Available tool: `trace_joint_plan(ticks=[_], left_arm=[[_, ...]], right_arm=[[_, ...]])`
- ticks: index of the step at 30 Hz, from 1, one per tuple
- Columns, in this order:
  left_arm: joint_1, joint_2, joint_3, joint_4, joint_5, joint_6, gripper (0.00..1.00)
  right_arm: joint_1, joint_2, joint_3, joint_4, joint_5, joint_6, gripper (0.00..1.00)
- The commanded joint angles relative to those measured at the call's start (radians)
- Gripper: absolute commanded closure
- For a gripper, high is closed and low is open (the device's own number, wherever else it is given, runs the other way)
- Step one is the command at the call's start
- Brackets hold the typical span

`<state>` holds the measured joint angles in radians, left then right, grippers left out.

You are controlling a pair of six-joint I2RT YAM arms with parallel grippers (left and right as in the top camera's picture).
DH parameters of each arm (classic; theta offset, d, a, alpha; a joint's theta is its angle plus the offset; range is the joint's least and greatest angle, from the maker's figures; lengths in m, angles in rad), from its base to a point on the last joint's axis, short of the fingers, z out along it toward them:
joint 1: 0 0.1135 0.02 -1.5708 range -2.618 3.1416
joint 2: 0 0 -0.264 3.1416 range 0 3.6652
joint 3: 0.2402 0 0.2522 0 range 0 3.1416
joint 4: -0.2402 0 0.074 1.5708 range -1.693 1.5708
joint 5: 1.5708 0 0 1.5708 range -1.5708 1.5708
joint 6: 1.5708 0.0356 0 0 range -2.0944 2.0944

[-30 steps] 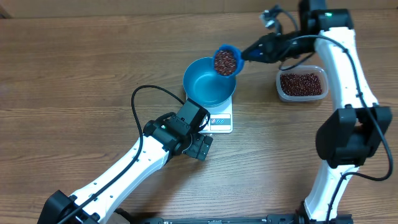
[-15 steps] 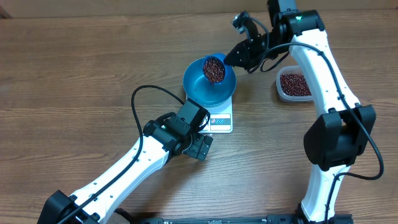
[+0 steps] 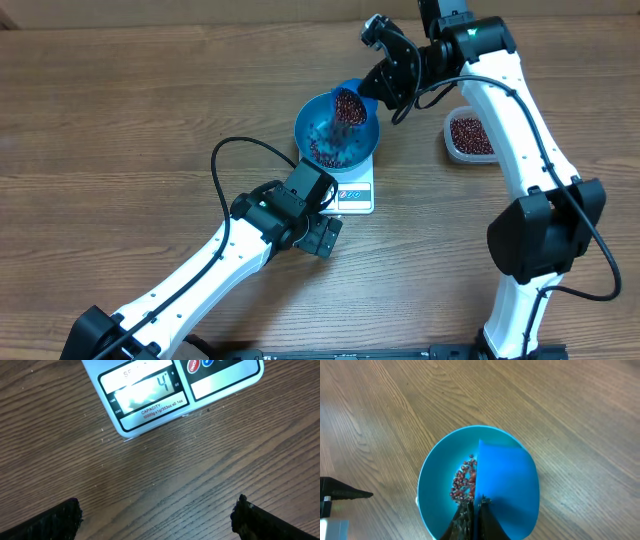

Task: Scoop item into bowl and weigh 150g on scale
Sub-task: 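Tip the blue scoop to pour beans into the teal bowl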

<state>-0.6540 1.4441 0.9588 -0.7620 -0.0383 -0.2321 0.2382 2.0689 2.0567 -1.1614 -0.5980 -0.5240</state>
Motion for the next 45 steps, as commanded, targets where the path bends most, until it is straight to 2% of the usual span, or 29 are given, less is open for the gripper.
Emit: trace_joint_plan(ticks=[1,23,38,45], left_arm=[[-0.001,0.002,-0.001,0.004,-0.005,0.012,0.0],[-0.001,0.002,-0.001,0.004,-0.005,0.012,0.0],[-0.001,0.002,-0.001,0.004,-0.005,0.012,0.01],[-0.001,0.002,-0.001,0.004,-0.005,0.012,0.0]], right_arm=[[0.015,-0.048,0.034,0.021,-0.005,-0.01,0.96],[0.071,-0.133,0.034,0.002,0.043,-0.22,0.96],[0.195,-0.161,0.034,0.004,0.383,-0.271,0.96],[0.229,-0.161,0.034,0.002,0.433,-0.294,0.96]])
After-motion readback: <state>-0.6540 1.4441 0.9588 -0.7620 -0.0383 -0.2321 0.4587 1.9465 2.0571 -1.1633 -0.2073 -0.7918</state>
